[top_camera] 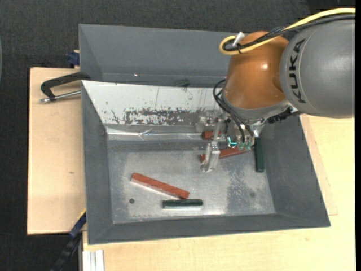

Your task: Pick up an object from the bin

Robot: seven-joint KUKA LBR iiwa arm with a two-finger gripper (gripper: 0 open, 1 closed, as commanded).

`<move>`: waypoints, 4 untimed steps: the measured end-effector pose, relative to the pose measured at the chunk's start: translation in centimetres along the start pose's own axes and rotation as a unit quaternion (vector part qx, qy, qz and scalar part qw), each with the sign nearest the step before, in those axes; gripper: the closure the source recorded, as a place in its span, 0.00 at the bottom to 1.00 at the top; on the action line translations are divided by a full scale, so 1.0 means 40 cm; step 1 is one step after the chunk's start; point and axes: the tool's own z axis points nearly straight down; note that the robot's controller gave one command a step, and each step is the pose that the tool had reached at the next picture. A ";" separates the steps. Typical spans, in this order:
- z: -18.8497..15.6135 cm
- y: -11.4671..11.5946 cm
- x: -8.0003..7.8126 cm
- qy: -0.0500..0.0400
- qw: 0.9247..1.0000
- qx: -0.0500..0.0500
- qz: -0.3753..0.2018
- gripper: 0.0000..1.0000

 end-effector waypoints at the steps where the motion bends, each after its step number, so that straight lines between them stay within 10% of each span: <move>1: 0.113 0.054 0.076 -0.002 0.999 0.000 0.038 0.00; 3: 0.217 0.137 0.128 0.001 0.996 0.000 0.093 0.00; 4: 0.235 0.237 0.170 0.001 0.998 0.000 0.062 1.00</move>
Offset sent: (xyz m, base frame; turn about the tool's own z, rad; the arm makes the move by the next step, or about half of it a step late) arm -0.0334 0.0299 -0.0731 0.1439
